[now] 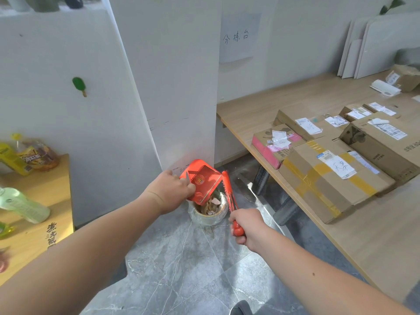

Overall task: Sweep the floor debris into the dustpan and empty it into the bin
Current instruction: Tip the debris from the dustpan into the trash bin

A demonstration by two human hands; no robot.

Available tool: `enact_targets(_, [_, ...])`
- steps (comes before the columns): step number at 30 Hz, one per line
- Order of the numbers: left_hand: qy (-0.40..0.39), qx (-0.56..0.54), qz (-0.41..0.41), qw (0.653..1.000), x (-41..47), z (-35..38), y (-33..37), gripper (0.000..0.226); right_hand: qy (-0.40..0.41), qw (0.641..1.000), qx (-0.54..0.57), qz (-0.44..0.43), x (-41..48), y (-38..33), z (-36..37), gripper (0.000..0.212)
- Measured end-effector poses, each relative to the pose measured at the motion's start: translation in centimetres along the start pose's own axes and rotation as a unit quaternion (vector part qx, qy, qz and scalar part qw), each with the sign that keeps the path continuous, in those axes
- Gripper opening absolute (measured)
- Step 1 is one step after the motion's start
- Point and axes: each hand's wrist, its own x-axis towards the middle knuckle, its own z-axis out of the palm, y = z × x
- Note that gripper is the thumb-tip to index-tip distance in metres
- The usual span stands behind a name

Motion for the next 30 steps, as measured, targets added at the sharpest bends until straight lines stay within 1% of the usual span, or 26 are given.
enact_targets(4, [0.0,0.006,0.004,1.0,-0.5,-0.7,-0.5,0.026,0.0,1.0,0.002,-0.004,-0.6,-0.1,0.3,0.021])
enact_targets(9, [0.003,0.008,0.003,1.0,-0.9,-1.3,-0.5,0.029,0.004,1.0,0.004,-0.008,-0.7,0.4,0.6,0.02])
enact_targets(13, [0.001,0.004,0.002,1.0,-1.1,-1.7,-0.3,0.023,0.002,1.0,0.01,-0.006,-1.2,0.6,0.5,0.02])
enact_targets(17, [-0.006,0.005,0.031,1.0,-2.0,-2.0,0.8,0.029,0.0,1.0,0.017,0.001,-1.8,0.8,0.2,0.019])
enact_targets(20, [-0.015,-0.001,0.012,1.0,-1.8,-2.7,0.5,0.024,0.001,1.0,0.027,0.009,-1.9,0.9,0.2,0.02])
enact_targets(22, [-0.004,-0.012,-0.002,1.0,-1.4,-2.9,1.0,0.023,-0.005,0.999,0.033,0.015,-2.1,0.8,0.3,0.02])
enact_targets(26, [-0.019,-0.017,0.014,1.0,-1.4,-2.9,2.4,0.023,-0.012,0.999,0.037,0.013,-2.5,1.2,0.1,0.021])
enact_targets(30, [-0.011,-0.018,-0.005,1.0,-1.2,-3.2,1.8,0.023,-0.009,0.999,0.033,0.011,-2.1,0.8,-0.9,0.021])
